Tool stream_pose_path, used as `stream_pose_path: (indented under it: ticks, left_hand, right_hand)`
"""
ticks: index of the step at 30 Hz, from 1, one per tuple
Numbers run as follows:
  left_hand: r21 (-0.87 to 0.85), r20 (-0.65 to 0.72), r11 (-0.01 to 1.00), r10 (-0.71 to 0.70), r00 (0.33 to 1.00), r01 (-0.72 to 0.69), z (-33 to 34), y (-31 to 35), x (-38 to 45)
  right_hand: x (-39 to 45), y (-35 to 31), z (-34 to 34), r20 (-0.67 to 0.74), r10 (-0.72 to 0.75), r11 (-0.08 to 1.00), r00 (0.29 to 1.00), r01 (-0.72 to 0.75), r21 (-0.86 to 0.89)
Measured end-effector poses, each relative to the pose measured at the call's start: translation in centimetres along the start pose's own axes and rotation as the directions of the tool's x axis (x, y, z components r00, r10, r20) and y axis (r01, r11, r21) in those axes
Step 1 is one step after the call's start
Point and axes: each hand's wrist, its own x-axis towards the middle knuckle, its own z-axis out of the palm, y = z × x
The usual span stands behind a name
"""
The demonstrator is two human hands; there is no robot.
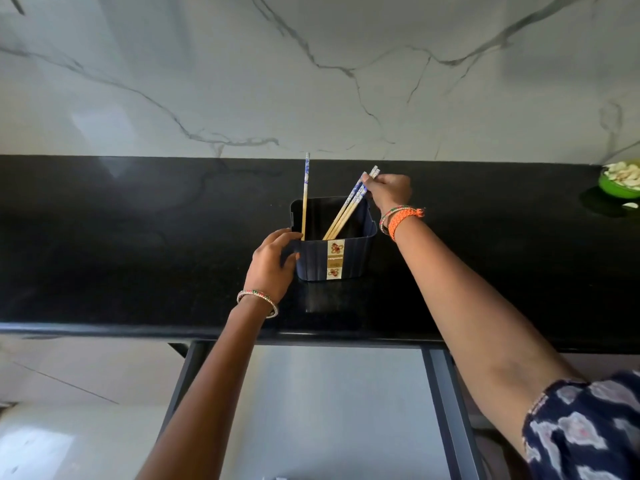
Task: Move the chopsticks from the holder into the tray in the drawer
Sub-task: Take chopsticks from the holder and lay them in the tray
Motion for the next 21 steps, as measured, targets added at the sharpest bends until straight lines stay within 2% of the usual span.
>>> stream_pose_path:
  ticks: [4, 7, 9, 10, 12, 13, 16, 19, 21]
  left_hand:
    - [0.015, -0.005, 1.0, 0.024, 1.0, -0.024, -0.9, 0.9, -0.5]
    - [-0.025, -0.033, 0.999, 0.037, 0.999, -0.038, -1.9, 1.5, -1.6]
    - [-0.065, -0.06, 0.997, 0.034, 0.998, -0.038, -2.6, 1.7, -3.2]
    - [-0.096, -0.078, 0.995, 0.02, 0.997, -0.027, -2.8, 1.6, -4.3]
    - [-0.192, -0.106, 0.98, -0.076, 0.991, 0.054, -2.8, 0.9, -7.2]
    - [-0.242, -0.107, 0.963, -0.148, 0.983, 0.119, -2.7, 0.4, -8.8]
    - [-0.306, -0.068, 0.901, -0.344, 0.937, 0.308, -1.3, -2.3, -14.7]
    - [-0.248, 0.042, 0.826, -0.512, 0.858, 0.506, 0.7, -6.1, -21.0]
    - [-0.192, 0.132, 0.761, -0.606, 0.785, 0.62, 2.0, -8.6, -24.4]
  right_hand:
    - [-1.1, -2.4, -1.9, -0.101, -0.038, 0.995, 0.994, 0.048, 0.092]
    - [-3.1, -5.1, -4.9, -0.267, -0.06, 0.974, 0.962, 0.115, 0.195]
    - [-5.2, -6.0, -7.7, -0.377, 0.007, 0.919, 0.926, 0.143, 0.367]
    - [-6.8, -6.0, -9.1, -0.386, 0.072, 0.848, 0.92, 0.147, 0.509]
    - [-11.3, -4.3, -11.2, -0.293, 0.232, 0.653, 0.928, 0.074, 0.753]
    - [-13.9, -2.6, -11.6, -0.224, 0.312, 0.581, 0.923, 0.001, 0.814]
    - [-22.4, 5.8, -11.1, -0.01, 0.534, 0.442, 0.845, -0.269, 0.856]
    - [-30.7, 14.4, -10.0, 0.197, 0.718, 0.282, 0.668, -0.538, 0.794]
    - [-34.7, 18.3, -9.7, 0.228, 0.812, 0.239, 0.537, -0.662, 0.71]
